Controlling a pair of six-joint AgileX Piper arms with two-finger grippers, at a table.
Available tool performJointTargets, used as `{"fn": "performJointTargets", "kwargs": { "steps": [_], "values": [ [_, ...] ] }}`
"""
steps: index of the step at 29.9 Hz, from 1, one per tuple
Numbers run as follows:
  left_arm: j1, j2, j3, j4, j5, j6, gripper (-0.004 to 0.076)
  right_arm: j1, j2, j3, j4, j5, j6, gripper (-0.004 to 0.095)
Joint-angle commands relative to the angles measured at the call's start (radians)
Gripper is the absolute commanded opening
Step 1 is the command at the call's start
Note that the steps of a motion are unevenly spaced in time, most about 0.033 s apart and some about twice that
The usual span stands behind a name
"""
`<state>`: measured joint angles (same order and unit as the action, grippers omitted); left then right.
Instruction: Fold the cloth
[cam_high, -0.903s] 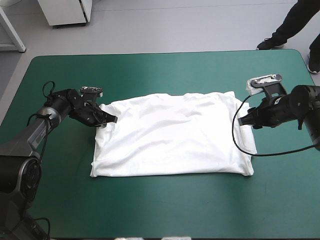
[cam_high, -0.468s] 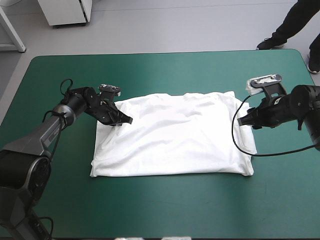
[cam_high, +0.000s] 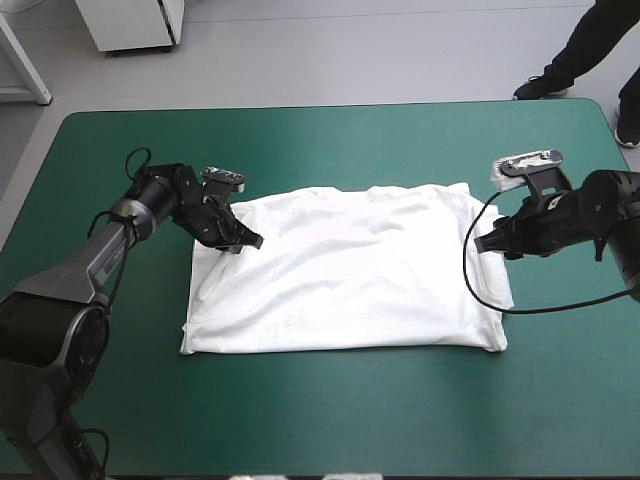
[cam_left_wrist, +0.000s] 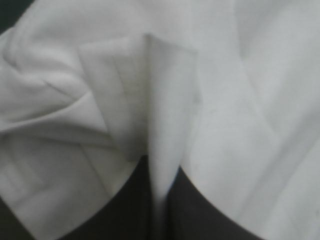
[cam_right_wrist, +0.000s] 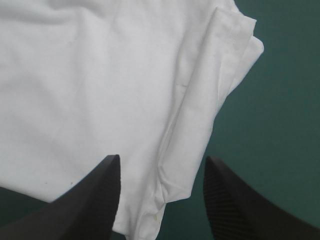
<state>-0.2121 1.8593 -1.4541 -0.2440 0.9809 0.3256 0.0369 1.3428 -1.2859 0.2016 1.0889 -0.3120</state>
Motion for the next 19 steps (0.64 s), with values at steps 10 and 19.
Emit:
{"fn": "performJointTargets", "kwargs": {
  "steps": [10, 19],
  "values": [
    [-0.002, -0.163, -0.183, 0.111, 0.182, -0.086, 0.0424, 0.0, -0.024, -0.035, 0.025, -0.051, -0.014, 0.0488],
    [-0.002, -0.371, -0.183, 0.064, 0.161, -0.095, 0.0424, 0.0, 0.086, -0.086, -0.03, -0.106, -0.014, 0.058]
  ]
}}
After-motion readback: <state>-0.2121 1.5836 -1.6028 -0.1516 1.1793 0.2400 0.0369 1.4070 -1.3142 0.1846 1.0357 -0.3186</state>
